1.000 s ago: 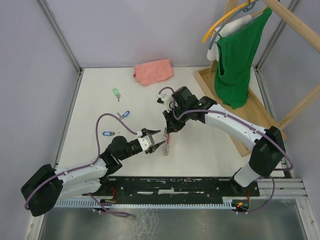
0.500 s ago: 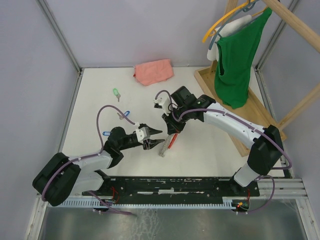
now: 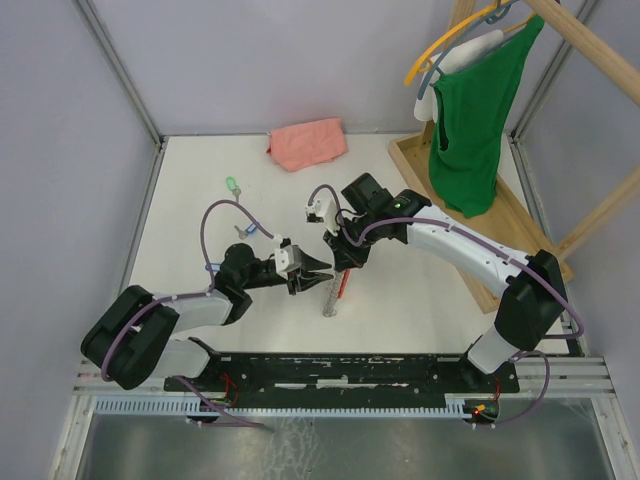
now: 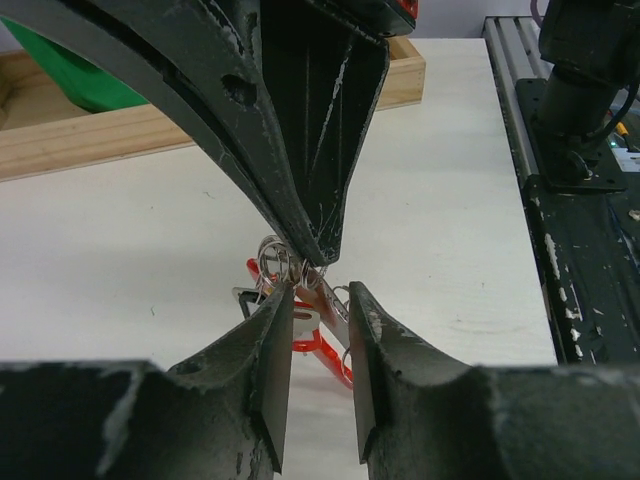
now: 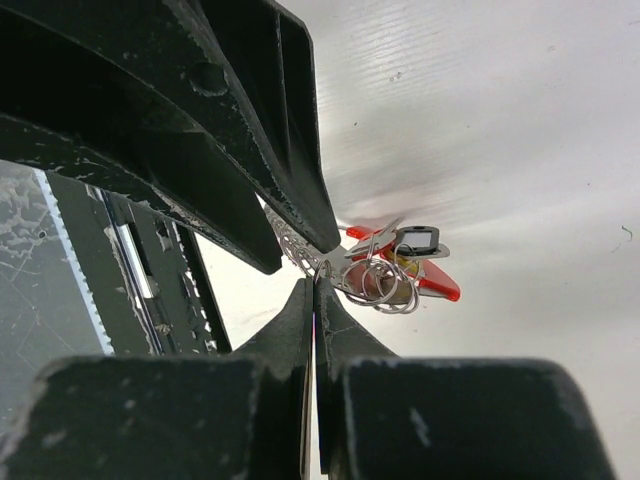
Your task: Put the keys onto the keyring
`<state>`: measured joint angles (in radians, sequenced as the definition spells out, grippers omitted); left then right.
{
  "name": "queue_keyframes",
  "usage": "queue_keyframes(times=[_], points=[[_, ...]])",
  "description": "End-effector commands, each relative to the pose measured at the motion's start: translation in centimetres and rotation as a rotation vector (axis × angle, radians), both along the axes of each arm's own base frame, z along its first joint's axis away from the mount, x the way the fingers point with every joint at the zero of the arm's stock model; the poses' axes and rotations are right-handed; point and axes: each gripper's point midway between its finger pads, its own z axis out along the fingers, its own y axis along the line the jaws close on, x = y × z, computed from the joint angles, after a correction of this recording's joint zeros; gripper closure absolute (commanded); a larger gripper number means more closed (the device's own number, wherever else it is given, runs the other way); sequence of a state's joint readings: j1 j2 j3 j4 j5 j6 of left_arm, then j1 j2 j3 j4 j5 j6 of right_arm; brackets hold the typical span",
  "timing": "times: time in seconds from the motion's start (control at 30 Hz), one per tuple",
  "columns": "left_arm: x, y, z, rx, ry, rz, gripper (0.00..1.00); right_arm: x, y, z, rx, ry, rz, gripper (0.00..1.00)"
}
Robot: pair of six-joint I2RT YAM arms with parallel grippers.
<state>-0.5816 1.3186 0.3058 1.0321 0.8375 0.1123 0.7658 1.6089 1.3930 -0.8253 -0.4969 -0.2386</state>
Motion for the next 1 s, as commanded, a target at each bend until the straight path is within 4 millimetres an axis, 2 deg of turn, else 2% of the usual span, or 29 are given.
queue_keyframes(times=[0.0, 0.47, 0.63, 0.77, 0.8, 0.97], points=[[0.0, -0.6, 2.4, -0.059, -0.041, -0.05, 0.67, 0.1, 1.3, 2.4, 0.074, -0.058, 0.058, 0.99], [0.2, -0.9, 1.5, -0.035, -0.004, -0.065, 0.73, -0.8, 1.8, 2.6, 0.081, -0.081, 0.123, 0.99], [0.1, -1.0, 1.1, -0.018, 0.01, -0.081, 0.83, -1.1, 1.8, 2.6, 0.083, -0.08, 0.138, 0.99], [-0.1, -1.1, 1.1, -0.019, 0.008, -0.095, 0.97, -1.3, 2.0, 2.6, 0.094, -0.083, 0.151, 0.99], [-0.1, -1.0, 1.1, -0.019, 0.007, -0.092, 0.97, -1.2, 2.1, 2.9, 0.102, -0.093, 0.15, 0.99], [0.1, -0.4, 2.0, -0.087, -0.014, -0.023, 0.97, -1.1, 1.9, 3.8, 0.165, -0.161, 0.125, 0.76]])
